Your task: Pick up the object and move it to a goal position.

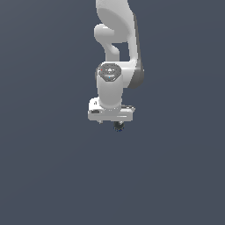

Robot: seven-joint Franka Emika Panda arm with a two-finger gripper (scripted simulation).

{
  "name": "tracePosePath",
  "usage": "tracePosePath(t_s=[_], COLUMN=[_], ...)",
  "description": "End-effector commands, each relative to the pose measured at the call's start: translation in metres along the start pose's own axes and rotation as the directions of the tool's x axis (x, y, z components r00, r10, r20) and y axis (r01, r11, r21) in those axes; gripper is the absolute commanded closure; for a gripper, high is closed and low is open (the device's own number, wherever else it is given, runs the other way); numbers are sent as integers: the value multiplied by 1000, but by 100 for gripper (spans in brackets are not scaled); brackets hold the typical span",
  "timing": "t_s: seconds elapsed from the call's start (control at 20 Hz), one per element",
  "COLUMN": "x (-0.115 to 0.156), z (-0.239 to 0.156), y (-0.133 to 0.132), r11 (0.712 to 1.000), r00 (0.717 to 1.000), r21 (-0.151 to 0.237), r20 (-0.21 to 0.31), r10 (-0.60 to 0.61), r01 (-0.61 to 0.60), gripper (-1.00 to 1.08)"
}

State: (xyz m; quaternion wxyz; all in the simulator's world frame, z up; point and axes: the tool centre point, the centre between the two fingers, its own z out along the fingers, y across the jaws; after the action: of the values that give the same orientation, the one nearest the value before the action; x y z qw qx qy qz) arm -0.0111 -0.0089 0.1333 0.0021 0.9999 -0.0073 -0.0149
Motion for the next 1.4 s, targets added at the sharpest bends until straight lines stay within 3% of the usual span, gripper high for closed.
tracePosePath(t_s=[0.0,0.7,1.35], x=[-5,-47,-52], z=[8,65,81], y=[-6,-43,-47], r11=[1000,999,999], r00=[1000,999,999], r21=[0,3,3], r20=[-3,-27,-29], r10=[-5,-40,-43], r01=[5,40,44], gripper=[-92,-92,-92])
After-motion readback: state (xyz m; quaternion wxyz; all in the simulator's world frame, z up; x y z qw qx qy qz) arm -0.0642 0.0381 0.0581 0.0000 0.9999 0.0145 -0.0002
